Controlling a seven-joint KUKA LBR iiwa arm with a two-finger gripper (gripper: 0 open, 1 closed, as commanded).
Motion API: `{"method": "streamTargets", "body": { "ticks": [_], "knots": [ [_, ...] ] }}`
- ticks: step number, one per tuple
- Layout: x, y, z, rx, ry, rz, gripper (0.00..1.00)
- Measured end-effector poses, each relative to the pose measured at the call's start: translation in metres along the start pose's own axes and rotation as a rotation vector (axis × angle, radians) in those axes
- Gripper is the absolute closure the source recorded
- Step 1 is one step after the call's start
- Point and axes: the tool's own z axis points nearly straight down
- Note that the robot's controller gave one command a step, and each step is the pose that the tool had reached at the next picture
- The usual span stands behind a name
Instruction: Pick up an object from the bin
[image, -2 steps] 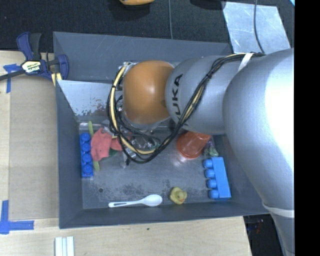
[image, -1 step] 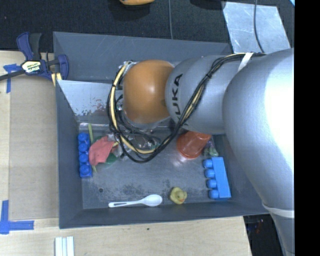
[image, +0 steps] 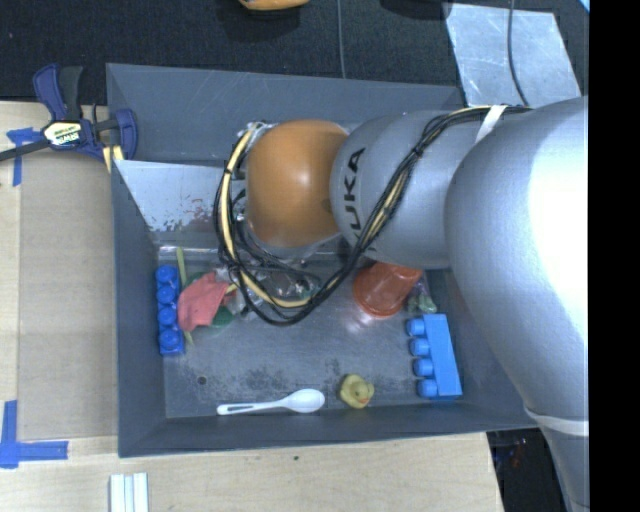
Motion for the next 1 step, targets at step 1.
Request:
{"method": "streamTargets", "body": {
  "ticks": [1],
  "knots": [
    [0.0097,0.0086,-0.0557,-0.001,0.005,-0.019,1.0]
  ]
}}
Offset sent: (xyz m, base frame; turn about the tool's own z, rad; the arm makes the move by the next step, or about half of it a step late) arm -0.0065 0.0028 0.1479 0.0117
